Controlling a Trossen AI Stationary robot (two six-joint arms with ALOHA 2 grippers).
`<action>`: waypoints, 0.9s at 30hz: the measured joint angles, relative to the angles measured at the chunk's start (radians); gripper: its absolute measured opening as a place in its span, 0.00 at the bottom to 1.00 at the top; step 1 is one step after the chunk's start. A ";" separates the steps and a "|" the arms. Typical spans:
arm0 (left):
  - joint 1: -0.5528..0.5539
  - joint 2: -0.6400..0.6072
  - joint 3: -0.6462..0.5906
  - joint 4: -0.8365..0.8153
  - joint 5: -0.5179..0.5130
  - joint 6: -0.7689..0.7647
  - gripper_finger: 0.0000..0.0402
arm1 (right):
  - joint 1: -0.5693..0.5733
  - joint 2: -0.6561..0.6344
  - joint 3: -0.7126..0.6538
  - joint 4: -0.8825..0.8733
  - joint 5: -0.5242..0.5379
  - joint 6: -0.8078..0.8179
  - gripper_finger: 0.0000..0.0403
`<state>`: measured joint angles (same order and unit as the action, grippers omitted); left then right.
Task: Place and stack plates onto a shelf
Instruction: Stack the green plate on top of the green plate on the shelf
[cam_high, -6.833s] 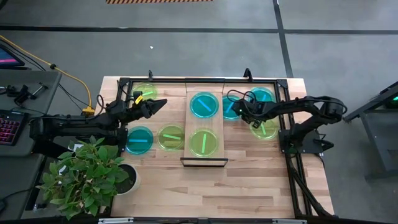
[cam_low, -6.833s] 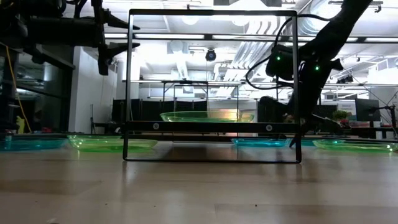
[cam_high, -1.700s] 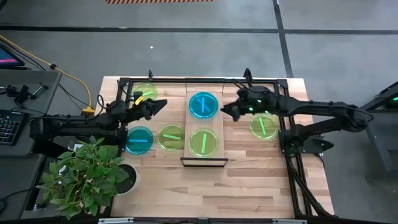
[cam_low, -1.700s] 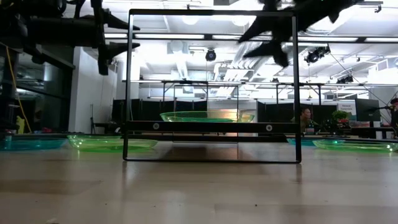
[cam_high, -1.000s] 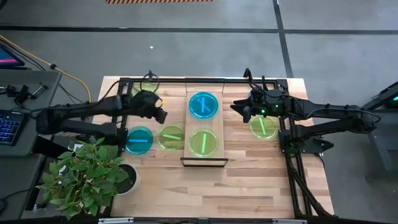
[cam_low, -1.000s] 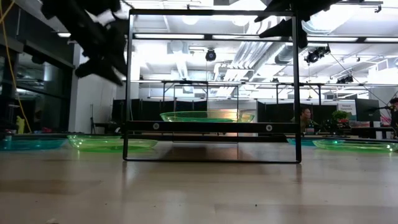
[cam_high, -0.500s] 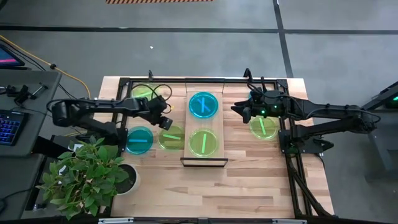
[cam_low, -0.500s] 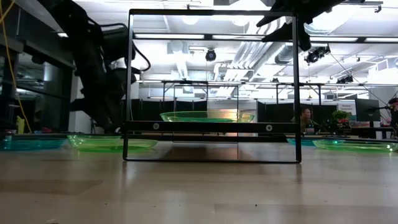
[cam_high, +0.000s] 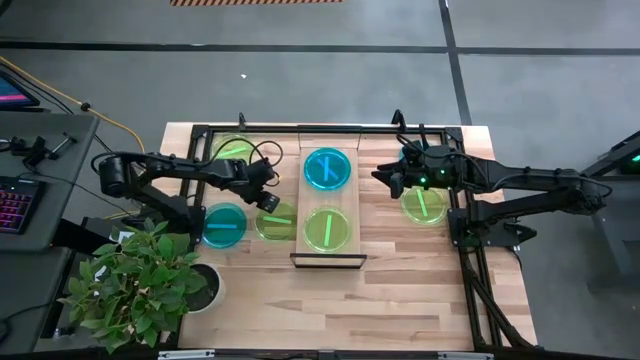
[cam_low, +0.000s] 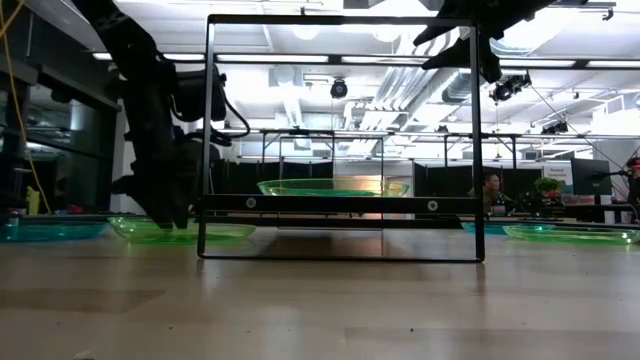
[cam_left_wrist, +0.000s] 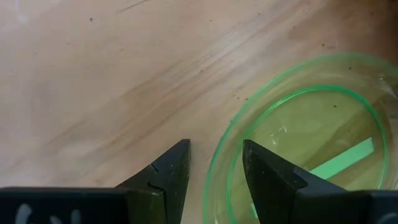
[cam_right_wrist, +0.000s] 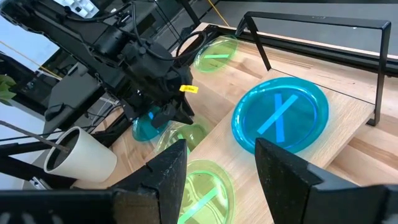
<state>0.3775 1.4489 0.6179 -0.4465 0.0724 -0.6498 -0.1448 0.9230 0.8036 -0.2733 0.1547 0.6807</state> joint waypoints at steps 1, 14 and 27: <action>0.000 0.000 0.000 0.002 0.002 0.000 0.35 | 0.000 0.000 0.000 0.000 0.000 0.000 0.43; -0.002 -0.017 -0.004 -0.024 0.035 0.041 0.03 | 0.000 0.000 0.000 -0.001 0.000 -0.007 0.43; 0.071 -0.294 0.036 -0.248 -0.118 0.063 0.00 | 0.000 0.000 0.000 -0.005 0.008 -0.006 0.43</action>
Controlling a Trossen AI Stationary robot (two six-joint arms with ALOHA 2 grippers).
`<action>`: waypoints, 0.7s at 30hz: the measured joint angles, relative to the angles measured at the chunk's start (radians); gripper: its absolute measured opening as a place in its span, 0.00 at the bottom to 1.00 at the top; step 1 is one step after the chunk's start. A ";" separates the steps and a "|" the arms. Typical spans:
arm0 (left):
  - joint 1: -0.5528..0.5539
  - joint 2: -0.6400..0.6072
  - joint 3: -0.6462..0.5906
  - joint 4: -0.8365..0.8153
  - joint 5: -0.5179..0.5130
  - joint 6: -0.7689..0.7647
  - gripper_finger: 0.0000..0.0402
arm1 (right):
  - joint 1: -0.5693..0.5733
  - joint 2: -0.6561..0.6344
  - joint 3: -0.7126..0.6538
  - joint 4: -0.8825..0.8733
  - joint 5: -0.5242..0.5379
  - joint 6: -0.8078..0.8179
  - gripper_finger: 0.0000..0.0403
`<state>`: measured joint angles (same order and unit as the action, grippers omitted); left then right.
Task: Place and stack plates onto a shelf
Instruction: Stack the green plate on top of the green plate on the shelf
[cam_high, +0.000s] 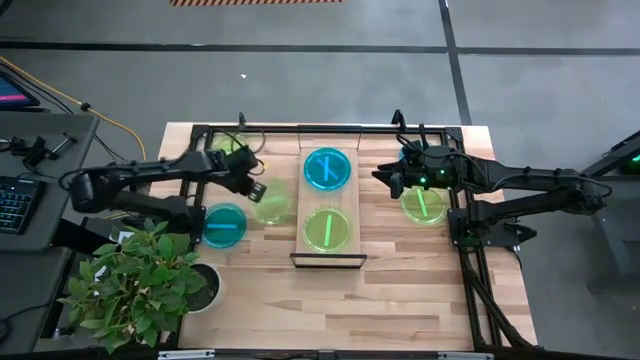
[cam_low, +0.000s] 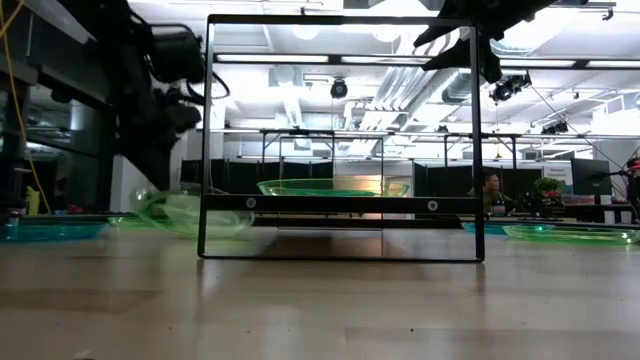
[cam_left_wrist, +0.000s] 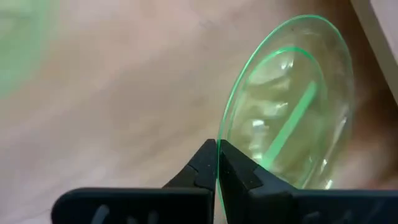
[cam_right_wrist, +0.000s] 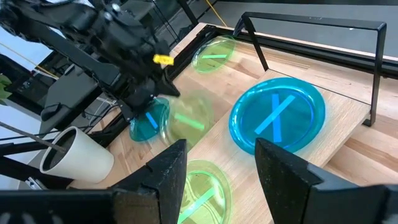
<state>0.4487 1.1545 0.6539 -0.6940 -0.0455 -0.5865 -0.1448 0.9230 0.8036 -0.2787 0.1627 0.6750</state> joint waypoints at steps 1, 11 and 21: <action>0.008 -0.021 0.009 -0.034 -0.032 -0.003 0.00 | 0.000 0.000 0.000 0.000 0.000 0.000 0.43; -0.023 -0.133 0.124 -0.104 -0.090 -0.090 0.00 | 0.000 0.001 0.000 -0.002 0.001 0.000 0.43; -0.191 -0.103 0.265 0.026 -0.095 -0.153 0.00 | 0.000 0.001 0.000 -0.022 0.022 -0.002 0.43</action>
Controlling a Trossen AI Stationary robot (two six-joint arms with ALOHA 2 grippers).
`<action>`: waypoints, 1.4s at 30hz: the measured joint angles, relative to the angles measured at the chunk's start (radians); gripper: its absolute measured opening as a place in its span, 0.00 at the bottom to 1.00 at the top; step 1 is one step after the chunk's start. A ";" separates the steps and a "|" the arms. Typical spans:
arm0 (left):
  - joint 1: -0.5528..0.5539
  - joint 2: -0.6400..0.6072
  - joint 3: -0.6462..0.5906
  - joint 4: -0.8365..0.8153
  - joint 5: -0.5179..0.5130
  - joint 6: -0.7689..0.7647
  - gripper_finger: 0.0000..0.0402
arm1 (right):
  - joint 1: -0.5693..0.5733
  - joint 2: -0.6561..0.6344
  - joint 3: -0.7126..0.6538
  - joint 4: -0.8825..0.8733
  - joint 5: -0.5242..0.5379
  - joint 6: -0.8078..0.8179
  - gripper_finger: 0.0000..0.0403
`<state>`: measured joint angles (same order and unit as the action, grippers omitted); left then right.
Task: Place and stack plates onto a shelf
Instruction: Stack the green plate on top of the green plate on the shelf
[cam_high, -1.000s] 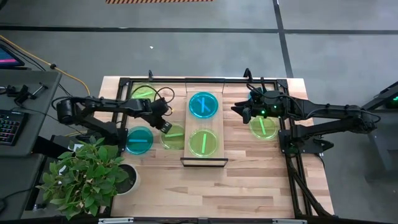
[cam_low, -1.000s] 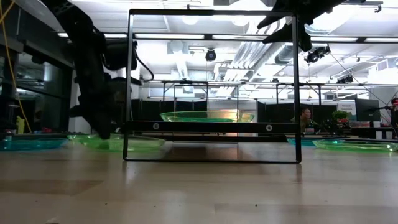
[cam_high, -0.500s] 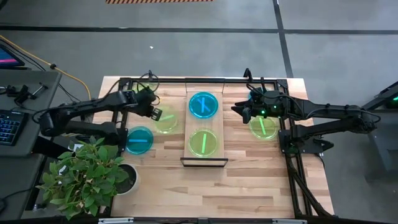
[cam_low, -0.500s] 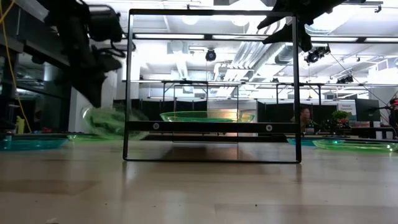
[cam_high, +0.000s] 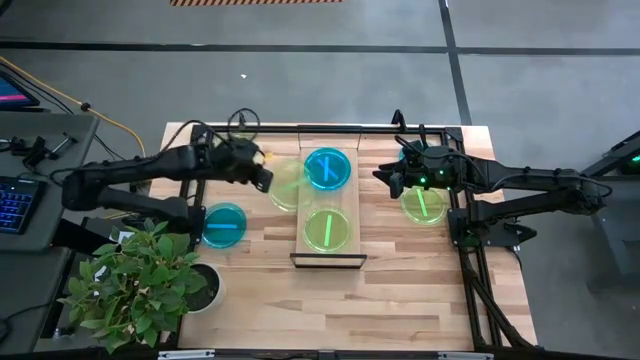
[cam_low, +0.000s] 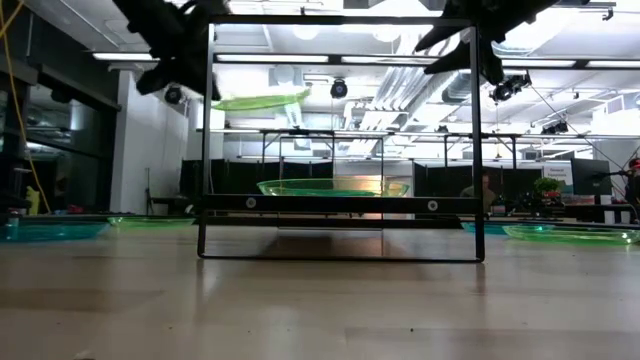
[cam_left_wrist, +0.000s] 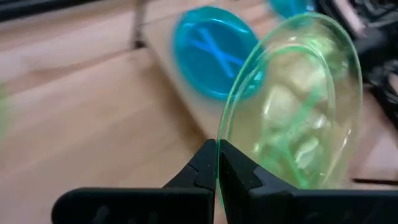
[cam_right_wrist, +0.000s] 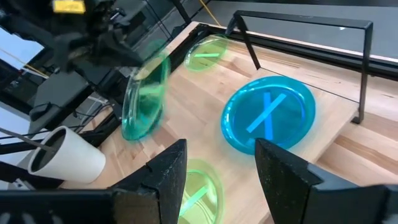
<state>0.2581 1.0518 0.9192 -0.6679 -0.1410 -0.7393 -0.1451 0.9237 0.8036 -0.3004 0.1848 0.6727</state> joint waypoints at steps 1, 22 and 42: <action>-0.023 0.019 0.001 0.022 0.000 -0.014 0.00 | 0.000 0.000 0.000 -0.002 0.002 0.000 0.43; -0.248 0.414 0.001 0.335 -0.040 -0.175 0.00 | 0.000 0.000 0.000 -0.011 0.026 -0.001 0.43; -0.269 0.498 0.002 0.429 0.004 -0.148 0.00 | 0.000 0.001 0.000 -0.022 0.037 0.000 0.43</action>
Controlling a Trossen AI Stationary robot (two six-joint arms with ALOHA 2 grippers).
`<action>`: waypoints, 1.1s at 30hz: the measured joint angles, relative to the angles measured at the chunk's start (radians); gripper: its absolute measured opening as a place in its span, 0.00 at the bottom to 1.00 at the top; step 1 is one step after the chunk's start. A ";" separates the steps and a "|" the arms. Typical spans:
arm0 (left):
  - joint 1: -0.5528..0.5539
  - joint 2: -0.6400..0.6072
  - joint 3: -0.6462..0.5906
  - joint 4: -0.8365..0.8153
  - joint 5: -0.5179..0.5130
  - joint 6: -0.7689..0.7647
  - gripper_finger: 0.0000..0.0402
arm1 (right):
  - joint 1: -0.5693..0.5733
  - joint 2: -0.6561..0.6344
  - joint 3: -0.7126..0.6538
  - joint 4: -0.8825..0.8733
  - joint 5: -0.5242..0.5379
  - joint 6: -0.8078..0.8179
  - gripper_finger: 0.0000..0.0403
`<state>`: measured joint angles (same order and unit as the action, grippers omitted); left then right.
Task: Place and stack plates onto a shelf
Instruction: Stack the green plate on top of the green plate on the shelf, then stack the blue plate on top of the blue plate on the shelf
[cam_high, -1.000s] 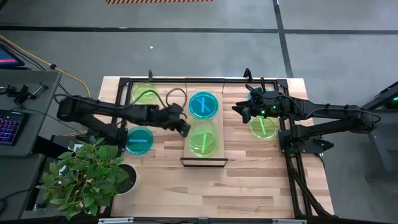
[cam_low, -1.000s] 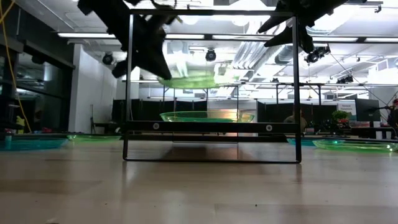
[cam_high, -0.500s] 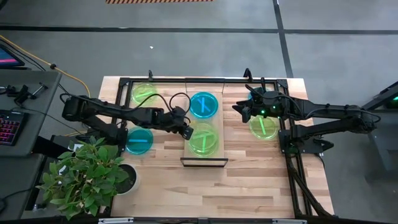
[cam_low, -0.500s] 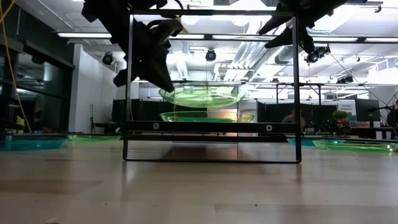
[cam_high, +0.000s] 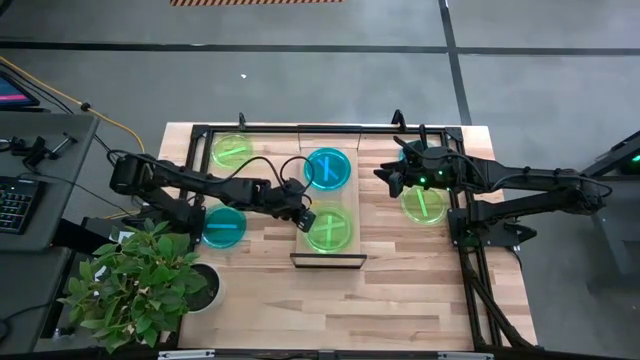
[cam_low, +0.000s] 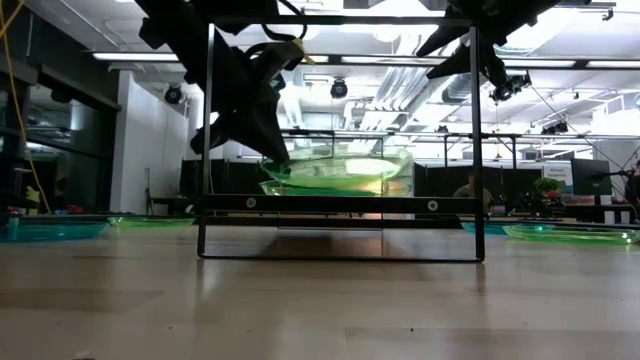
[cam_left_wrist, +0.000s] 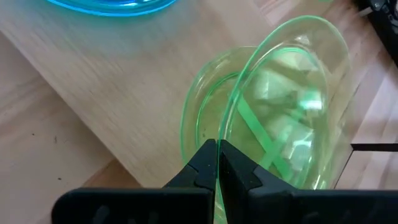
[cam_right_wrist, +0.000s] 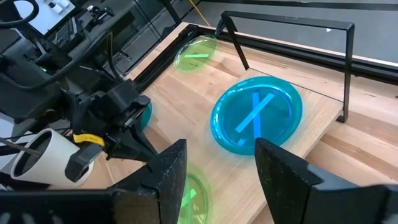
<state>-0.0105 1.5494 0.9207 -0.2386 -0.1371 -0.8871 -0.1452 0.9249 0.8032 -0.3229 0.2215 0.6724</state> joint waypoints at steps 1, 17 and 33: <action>0.000 0.000 0.000 -0.001 0.000 0.000 0.00 | 0.000 0.000 0.000 -0.002 0.008 0.000 0.43; 0.000 0.000 0.000 0.018 0.004 0.026 0.20 | 0.000 0.000 0.000 -0.011 0.019 0.000 0.43; 0.063 -0.048 -0.002 0.003 0.080 0.105 0.47 | 0.000 0.000 0.000 -0.011 0.019 0.000 0.43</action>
<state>0.0524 1.5009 0.9192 -0.2358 -0.0569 -0.7819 -0.1448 0.9249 0.8032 -0.3342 0.2405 0.6724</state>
